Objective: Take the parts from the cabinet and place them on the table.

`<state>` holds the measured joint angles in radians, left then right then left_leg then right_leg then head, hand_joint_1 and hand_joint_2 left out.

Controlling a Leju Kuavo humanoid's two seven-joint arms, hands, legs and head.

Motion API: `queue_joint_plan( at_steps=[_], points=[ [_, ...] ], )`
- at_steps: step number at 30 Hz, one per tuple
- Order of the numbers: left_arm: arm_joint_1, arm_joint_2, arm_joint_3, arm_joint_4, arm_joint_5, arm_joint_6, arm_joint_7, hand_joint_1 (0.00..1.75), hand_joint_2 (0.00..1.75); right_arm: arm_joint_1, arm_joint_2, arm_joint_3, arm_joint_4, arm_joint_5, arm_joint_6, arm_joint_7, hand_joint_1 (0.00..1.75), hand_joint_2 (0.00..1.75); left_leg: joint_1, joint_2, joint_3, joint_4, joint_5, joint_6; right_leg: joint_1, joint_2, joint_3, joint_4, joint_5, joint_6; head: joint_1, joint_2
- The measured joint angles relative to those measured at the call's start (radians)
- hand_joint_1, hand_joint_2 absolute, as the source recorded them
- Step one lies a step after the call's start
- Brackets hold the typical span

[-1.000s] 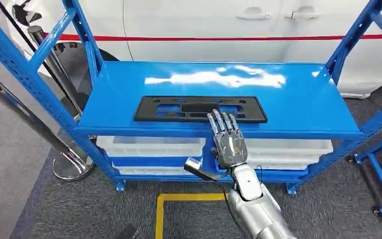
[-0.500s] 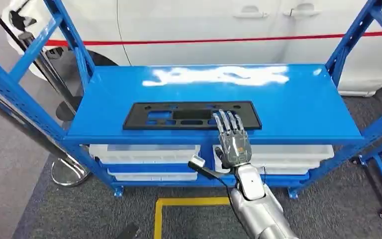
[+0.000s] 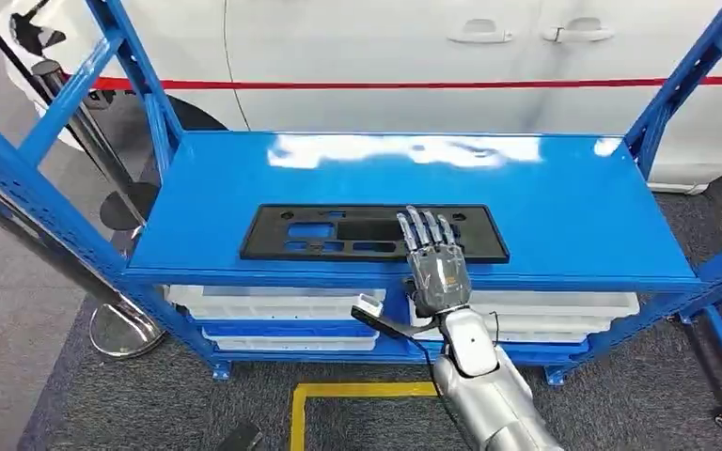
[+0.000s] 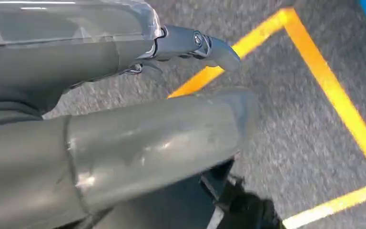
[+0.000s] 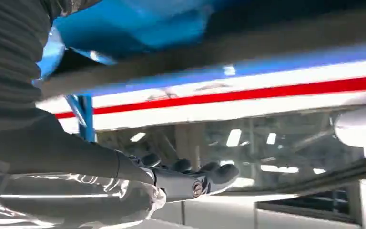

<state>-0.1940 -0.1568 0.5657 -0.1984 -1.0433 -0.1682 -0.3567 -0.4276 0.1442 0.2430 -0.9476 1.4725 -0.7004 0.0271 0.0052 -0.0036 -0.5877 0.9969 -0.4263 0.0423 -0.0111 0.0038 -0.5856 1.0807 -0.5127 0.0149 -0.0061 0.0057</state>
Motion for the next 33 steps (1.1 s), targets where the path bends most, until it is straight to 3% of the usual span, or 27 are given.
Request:
queue_joint_plan(
  at_steps=[2, 3, 4, 5, 6, 7, 8, 10, 11, 13, 14, 15, 16, 18, 19, 20, 21, 22, 23, 24, 25, 28, 29, 30, 32, 33],
  points=[
    [-0.003, 0.000, -0.001, 0.000, 0.000, -0.001, 0.000, 0.00, 0.00, 0.000, 0.000, 0.000, 0.000, 0.000, 0.000, 0.002, 0.00, 1.75, -0.002, 0.001, 0.006, 0.001, -0.008, 0.009, -0.002, 0.000, -0.088, 0.149, -0.055, 0.004, 0.000, 0.000],
    [-0.002, 0.000, -0.001, 0.000, 0.000, -0.001, 0.000, 0.00, 0.00, 0.005, -0.001, -0.001, 0.002, -0.001, 0.000, 0.002, 0.00, 1.75, -0.002, 0.001, 0.010, 0.002, -0.012, 0.009, -0.004, 0.000, -0.127, 0.204, -0.063, 0.007, -0.001, 0.000],
    [0.000, 0.000, -0.001, 0.000, 0.000, -0.002, 0.000, 0.00, 0.00, 0.010, -0.003, -0.003, 0.004, -0.001, 0.000, 0.002, 0.00, 1.75, -0.002, 0.000, 0.016, 0.003, -0.019, 0.009, -0.005, 0.000, -0.153, 0.225, -0.049, 0.011, -0.001, 0.000],
    [0.001, 0.000, -0.002, 0.000, 0.000, -0.002, 0.000, 0.00, 0.00, 0.011, -0.003, -0.003, 0.005, -0.001, 0.000, 0.002, 0.00, 1.75, -0.002, -0.001, 0.023, 0.006, -0.026, 0.008, -0.007, -0.001, -0.153, 0.200, -0.013, 0.013, 0.000, 0.000],
    [0.001, 0.000, -0.002, 0.000, 0.000, -0.002, 0.000, 0.00, 0.00, 0.010, -0.004, -0.004, 0.006, -0.001, 0.000, 0.002, 0.00, 1.75, -0.002, -0.002, 0.029, 0.012, -0.036, 0.006, -0.009, -0.001, -0.135, 0.141, 0.036, 0.014, -0.001, 0.000],
    [0.001, -0.001, -0.003, 0.000, 0.000, -0.002, 0.000, 0.00, 0.00, 0.008, -0.004, -0.004, 0.006, -0.001, 0.000, 0.002, 0.00, 1.75, -0.001, -0.002, 0.037, 0.019, -0.046, 0.003, -0.011, -0.002, -0.103, 0.059, 0.089, 0.014, 0.000, 0.000],
    [0.001, -0.001, -0.003, 0.000, 0.000, -0.002, 0.000, 0.00, 0.00, 0.007, -0.004, -0.004, 0.006, -0.001, 0.000, 0.002, 0.00, 1.75, 0.000, -0.002, 0.044, 0.026, -0.057, 0.000, -0.012, -0.003, -0.080, -0.008, 0.117, 0.012, 0.000, 0.000],
    [-0.003, -0.001, -0.005, 0.000, 0.000, -0.002, 0.000, 0.00, 0.00, 0.005, -0.004, -0.004, 0.006, -0.001, 0.000, 0.002, 0.00, 1.75, -0.007, -0.003, 0.036, 0.039, -0.072, -0.017, -0.004, -0.001, -0.066, -0.029, 0.087, 0.002, 0.000, 0.000],
    [-0.003, -0.001, -0.006, 0.000, 0.000, -0.002, 0.001, 0.00, 0.00, 0.008, -0.004, -0.004, 0.006, -0.001, 0.000, 0.002, 0.00, 1.75, -0.001, -0.002, 0.036, 0.035, -0.072, -0.021, -0.001, 0.001, -0.070, -0.020, 0.084, -0.007, 0.000, 0.000],
    [-0.001, -0.001, -0.007, 0.000, 0.000, -0.002, 0.002, 0.00, 0.00, 0.006, -0.005, -0.004, 0.006, -0.001, 0.000, 0.002, 0.00, 1.75, -0.002, -0.001, 0.042, 0.029, -0.075, -0.030, 0.002, 0.004, -0.068, -0.021, 0.079, -0.015, 0.000, 0.000],
    [-0.002, 0.000, -0.007, -0.002, 0.000, -0.002, 0.002, 0.00, 0.00, 0.004, -0.004, -0.004, 0.005, -0.001, 0.000, 0.002, 0.00, 1.75, 0.000, 0.000, 0.042, 0.032, -0.087, -0.037, -0.007, 0.003, -0.055, -0.033, 0.079, -0.024, -0.002, 0.000],
    [-0.003, -0.001, -0.008, -0.002, 0.001, -0.002, -0.001, 0.00, 0.00, 0.003, -0.005, -0.004, 0.005, -0.001, 0.000, 0.002, 0.00, 1.75, 0.002, 0.000, 0.038, 0.059, -0.099, -0.042, -0.007, 0.001, -0.045, -0.037, 0.077, -0.028, 0.000, 0.000],
    [-0.004, -0.001, -0.008, -0.002, 0.001, -0.003, -0.004, 0.00, 0.00, 0.002, -0.005, -0.004, 0.005, -0.001, 0.000, 0.002, 0.00, 1.75, 0.003, 0.000, 0.009, 0.117, -0.125, -0.046, -0.006, -0.001, -0.039, -0.039, 0.074, -0.033, -0.002, 0.000],
    [-0.002, -0.001, -0.008, -0.002, 0.006, -0.003, -0.012, 0.00, 0.00, 0.004, -0.005, -0.004, 0.006, -0.001, 0.000, 0.002, 0.00, 1.75, 0.006, 0.000, -0.082, 0.272, -0.178, -0.053, -0.005, -0.003, -0.032, -0.039, 0.066, -0.038, -0.001, 0.000],
    [0.000, -0.001, -0.008, -0.002, 0.006, -0.003, -0.015, 0.00, 0.00, 0.006, -0.005, -0.004, 0.006, -0.001, 0.000, 0.002, 0.00, 1.75, 0.007, 0.000, -0.119, 0.320, -0.181, -0.055, -0.004, -0.002, -0.029, -0.038, 0.062, -0.039, -0.001, 0.000],
    [0.002, -0.001, -0.008, -0.002, 0.007, -0.003, -0.017, 0.00, 0.00, 0.008, -0.005, -0.004, 0.006, -0.002, 0.000, 0.002, 0.00, 1.75, 0.007, 0.000, -0.132, 0.321, -0.158, -0.055, -0.004, -0.001, -0.024, -0.038, 0.058, -0.038, -0.001, 0.000],
    [0.002, -0.001, -0.008, -0.002, 0.008, -0.003, -0.019, 0.00, 0.00, 0.009, -0.005, -0.004, 0.006, -0.002, 0.000, 0.002, 0.02, 1.75, 0.007, 0.000, -0.124, 0.283, -0.120, -0.054, -0.004, 0.001, -0.019, -0.038, 0.055, -0.038, -0.001, 0.000],
    [0.002, -0.001, -0.008, -0.002, 0.009, -0.002, -0.021, 0.00, 0.00, 0.008, -0.005, -0.004, 0.006, -0.004, 0.000, 0.002, 0.28, 1.75, 0.007, 0.000, -0.097, 0.207, -0.063, -0.050, -0.004, 0.003, -0.012, -0.037, 0.050, -0.036, -0.001, 0.000],
    [0.000, -0.001, -0.008, -0.002, 0.010, 0.000, -0.021, 0.00, 0.00, 0.008, -0.005, -0.004, 0.006, -0.005, 0.000, 0.002, 1.75, 1.75, 0.007, 0.000, -0.059, 0.114, -0.006, -0.044, -0.004, 0.004, -0.003, -0.036, 0.044, -0.033, -0.002, 0.000],
    [0.000, -0.001, -0.008, -0.002, 0.011, 0.000, -0.023, 0.00, 0.00, 0.008, -0.005, -0.004, 0.006, -0.009, 0.000, 0.002, 1.75, 1.75, 0.005, 0.000, -0.035, 0.055, 0.006, -0.037, -0.005, 0.003, 0.001, -0.038, 0.040, -0.029, 0.000, 0.000],
    [-0.003, -0.001, -0.008, -0.002, 0.013, 0.001, -0.025, 0.00, 0.00, 0.006, -0.005, -0.004, 0.006, -0.014, 0.000, 0.001, 1.75, 1.75, -0.004, 0.000, -0.027, 0.043, 0.001, -0.034, 0.001, 0.005, 0.000, -0.036, 0.038, -0.024, -0.001, 0.000],
    [-0.002, 0.000, -0.008, -0.003, 0.018, 0.003, -0.028, 0.00, 0.00, 0.007, -0.005, -0.004, 0.006, -0.018, 0.000, -0.003, 1.75, 1.75, -0.008, -0.003, -0.028, 0.036, -0.005, -0.022, -0.004, 0.003, 0.000, -0.046, 0.042, -0.007, -0.001, 0.000],
    [-0.003, 0.000, -0.008, -0.003, 0.018, 0.005, -0.029, 0.00, 0.00, 0.007, -0.005, -0.004, 0.005, -0.018, 0.000, -0.004, 1.75, 1.75, 0.001, -0.003, -0.020, 0.021, 0.001, -0.013, 0.001, 0.002, 0.003, -0.048, 0.038, 0.001, -0.001, 0.000],
    [-0.003, -0.001, -0.008, -0.003, 0.019, 0.006, -0.030, 0.00, 0.00, 0.008, -0.006, -0.005, 0.003, -0.019, 0.000, -0.004, 1.75, 1.75, 0.004, -0.001, -0.011, 0.011, 0.005, -0.008, -0.003, 0.001, 0.000, -0.029, 0.027, 0.003, 0.000, 0.000],
    [-0.005, -0.001, -0.008, -0.003, 0.022, 0.011, -0.030, 0.00, 0.00, 0.005, -0.006, -0.006, 0.000, -0.019, 0.000, -0.005, 1.75, 1.75, 0.003, 0.001, -0.010, 0.009, 0.004, 0.001, -0.002, 0.001, -0.057, 0.080, -0.033, 0.005, -0.001, 0.000],
    [-0.005, -0.001, -0.008, -0.004, 0.026, 0.014, -0.030, 0.00, 0.00, 0.009, -0.006, -0.007, 0.000, -0.019, 0.000, -0.005, 1.75, 1.75, 0.002, 0.001, -0.009, 0.009, 0.002, 0.004, -0.003, 0.001, -0.106, 0.171, -0.071, 0.007, -0.001, 0.000]
  ],
)
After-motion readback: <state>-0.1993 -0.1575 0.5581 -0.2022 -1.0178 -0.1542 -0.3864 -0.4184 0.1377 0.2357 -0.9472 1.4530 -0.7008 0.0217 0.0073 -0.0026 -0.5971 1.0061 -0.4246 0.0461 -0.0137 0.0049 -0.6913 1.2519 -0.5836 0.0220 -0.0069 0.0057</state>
